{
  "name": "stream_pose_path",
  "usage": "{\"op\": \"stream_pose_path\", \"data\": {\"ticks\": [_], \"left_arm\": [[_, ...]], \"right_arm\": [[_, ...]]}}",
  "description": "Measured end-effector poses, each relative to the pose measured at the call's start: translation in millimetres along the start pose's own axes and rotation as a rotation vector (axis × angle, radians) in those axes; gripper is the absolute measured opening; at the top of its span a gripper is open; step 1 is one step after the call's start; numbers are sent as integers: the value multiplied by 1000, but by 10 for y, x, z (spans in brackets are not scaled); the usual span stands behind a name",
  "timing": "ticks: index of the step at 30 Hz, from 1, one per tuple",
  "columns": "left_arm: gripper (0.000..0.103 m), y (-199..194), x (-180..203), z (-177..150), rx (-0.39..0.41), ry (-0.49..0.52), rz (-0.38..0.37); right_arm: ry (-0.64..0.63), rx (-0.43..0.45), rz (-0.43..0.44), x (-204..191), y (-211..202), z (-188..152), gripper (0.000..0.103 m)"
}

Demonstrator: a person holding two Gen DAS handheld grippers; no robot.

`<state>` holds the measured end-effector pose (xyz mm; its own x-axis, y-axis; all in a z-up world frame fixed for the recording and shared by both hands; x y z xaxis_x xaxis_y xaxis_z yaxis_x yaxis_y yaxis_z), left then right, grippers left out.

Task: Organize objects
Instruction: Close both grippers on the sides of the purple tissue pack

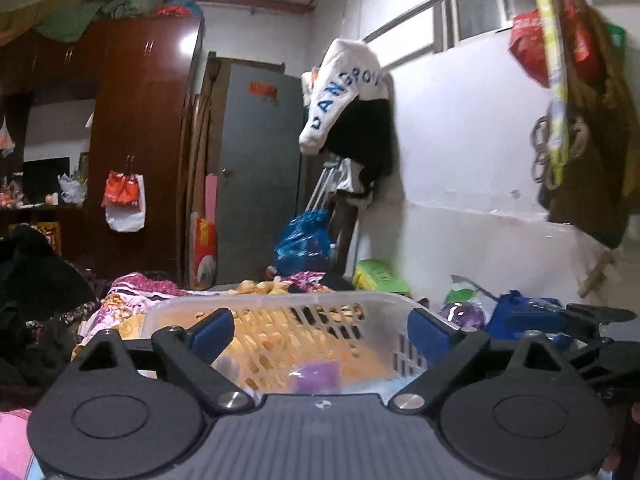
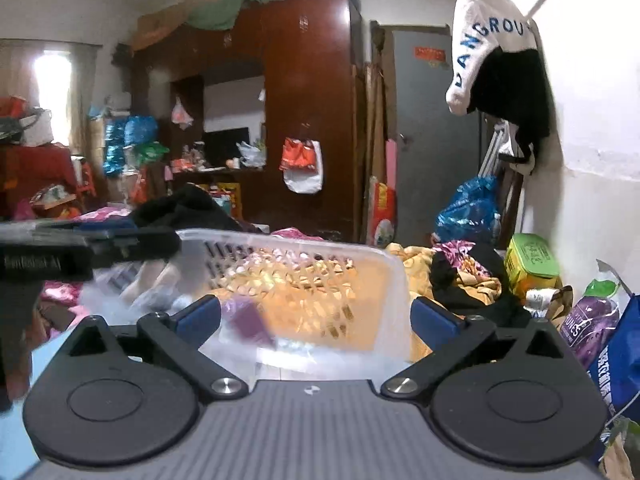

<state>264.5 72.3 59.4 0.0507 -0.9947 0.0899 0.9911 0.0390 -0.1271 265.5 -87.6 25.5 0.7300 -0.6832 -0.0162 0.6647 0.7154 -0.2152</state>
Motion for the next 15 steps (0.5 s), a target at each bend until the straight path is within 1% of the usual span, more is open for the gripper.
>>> {"op": "stream_pose_path", "data": {"ticks": [2,4,6,8,9,11,13,15], "left_arm": [[95,-247,47,-119,5,0,-10],[95,-464,112,-298,-1,-20,-35],[95,-695,222,-546,-11,-28,-59],[95,-894,366,-790,-10,-17,-78],[95,-967,457,-919,-22,-6,-92],[95,-1068,623,-1138,-51,6,-134],[95,-1066,825,-1295,-92,40,-176],[95,-1027,991,-1381,-104,96,-185]], "right_arm": [[24,-6,17,102,-190,-162,103],[49,-21,36,199,-349,-358,103],[94,-30,58,294,-440,-529,103],[133,-41,103,358,-493,-661,103],[147,-43,124,378,-492,-677,103],[157,-49,162,398,-452,-689,103],[145,-51,203,379,-418,-686,103],[121,-57,260,293,-403,-712,103]]}}
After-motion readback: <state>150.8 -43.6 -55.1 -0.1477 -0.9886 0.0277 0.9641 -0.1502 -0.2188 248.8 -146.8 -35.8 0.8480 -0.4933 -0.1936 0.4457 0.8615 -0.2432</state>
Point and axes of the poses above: each gripper's, at about its wrist camera, not at the fingertips, and y roughly the way its jaws point, x to its right, z to its top, the point moved 7 cm from there along y, roughly the way its jaws point, and after that the axes turned 4 degrees about x, right-handed, at the moved point
